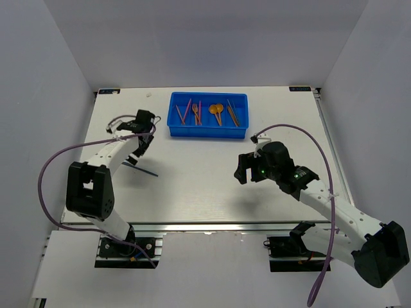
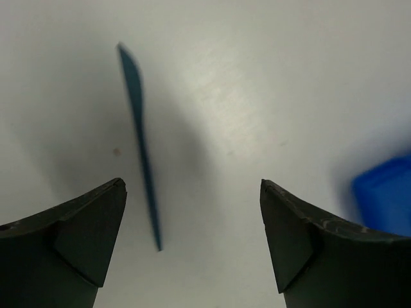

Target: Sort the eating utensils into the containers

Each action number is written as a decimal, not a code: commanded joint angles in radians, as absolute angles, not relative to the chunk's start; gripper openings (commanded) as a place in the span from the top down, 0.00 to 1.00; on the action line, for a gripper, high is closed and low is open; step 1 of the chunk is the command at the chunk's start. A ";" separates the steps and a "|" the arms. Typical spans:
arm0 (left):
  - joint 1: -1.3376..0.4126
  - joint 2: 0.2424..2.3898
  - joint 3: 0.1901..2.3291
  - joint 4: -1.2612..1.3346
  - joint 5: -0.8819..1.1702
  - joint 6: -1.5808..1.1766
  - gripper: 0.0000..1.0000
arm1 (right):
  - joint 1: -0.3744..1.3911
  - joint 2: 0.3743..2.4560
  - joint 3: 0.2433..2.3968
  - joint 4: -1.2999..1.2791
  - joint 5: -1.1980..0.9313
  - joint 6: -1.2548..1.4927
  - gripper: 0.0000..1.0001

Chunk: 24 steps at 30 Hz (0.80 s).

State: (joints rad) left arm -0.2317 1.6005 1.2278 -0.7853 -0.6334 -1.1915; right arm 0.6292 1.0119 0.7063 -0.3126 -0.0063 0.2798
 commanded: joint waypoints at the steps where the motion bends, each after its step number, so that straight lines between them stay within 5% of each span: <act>1: -0.233 1.589 1.165 -0.936 -0.511 -1.331 0.06 | 0.626 1.003 0.695 -0.235 -0.044 0.282 0.11; 5: -0.235 1.591 1.067 -0.974 -0.474 -1.414 0.11 | 0.627 1.012 0.687 -0.221 -0.060 0.282 0.11; 8: -0.235 1.557 1.005 -0.904 -0.440 -1.422 0.25 | 0.627 1.008 0.680 -0.221 -0.055 0.281 0.11; 24: -0.236 1.667 1.022 -0.844 -0.422 -1.365 0.25 | 0.626 1.009 0.658 -0.203 -0.066 0.268 0.11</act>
State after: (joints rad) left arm -0.2329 1.6924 1.0042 -0.8528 -0.4011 -1.3582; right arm 0.6292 1.0126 0.6708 -0.2504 -0.0559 0.2798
